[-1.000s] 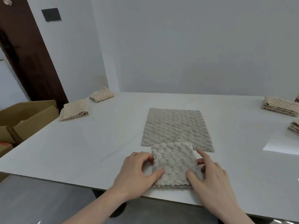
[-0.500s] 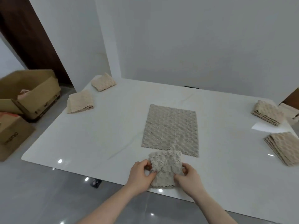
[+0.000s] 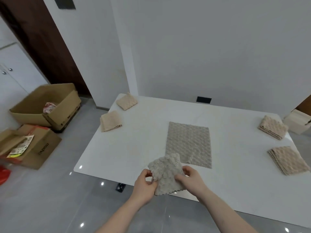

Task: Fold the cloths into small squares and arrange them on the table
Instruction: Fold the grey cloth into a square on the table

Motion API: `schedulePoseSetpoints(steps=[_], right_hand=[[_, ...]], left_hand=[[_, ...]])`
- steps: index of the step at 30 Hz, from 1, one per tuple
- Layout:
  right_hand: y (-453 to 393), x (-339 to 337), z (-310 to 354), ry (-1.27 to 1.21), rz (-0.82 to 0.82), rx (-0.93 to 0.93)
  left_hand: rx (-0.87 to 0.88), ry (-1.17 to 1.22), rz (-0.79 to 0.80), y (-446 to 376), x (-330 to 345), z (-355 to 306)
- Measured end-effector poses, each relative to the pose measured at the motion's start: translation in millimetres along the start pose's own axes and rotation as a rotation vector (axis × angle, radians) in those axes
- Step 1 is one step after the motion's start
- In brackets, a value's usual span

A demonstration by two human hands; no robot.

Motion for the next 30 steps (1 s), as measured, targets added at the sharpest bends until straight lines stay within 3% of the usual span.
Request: schedulePoseSetpoints(steps=[9,14,22,30], right_hand=[[-64.6,19.2,31.9,-0.043,0.125,-0.018],[-100.1,60.8,46.0,0.02,0.233,-0.032],[-155.0,140.5,82.6,0.107,0.306,-0.057],[-200.2,241.8,93.5,0.17,0.322,0.027]], left_hand=[[-0.112,0.155,-0.074,-32.0,-42.0,-19.8],[-0.141,0.219,-0.171,-48.8,-82.6,-19.0],[-0.211,0.437,-0.178,-103.7,-165.8,-7.3],[-0.226,0.297,-0.192,-167.3,-260.0,19.6]])
Point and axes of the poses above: each hand's wrist, its own y-axis away from the middle knuckle, its own x-axis out of the palm, z = x × y, the point moved 7 cm from there along -y, towards the middle knuckle, and after that the axes turned 15 degrees about -x, right-handed, at the moved point
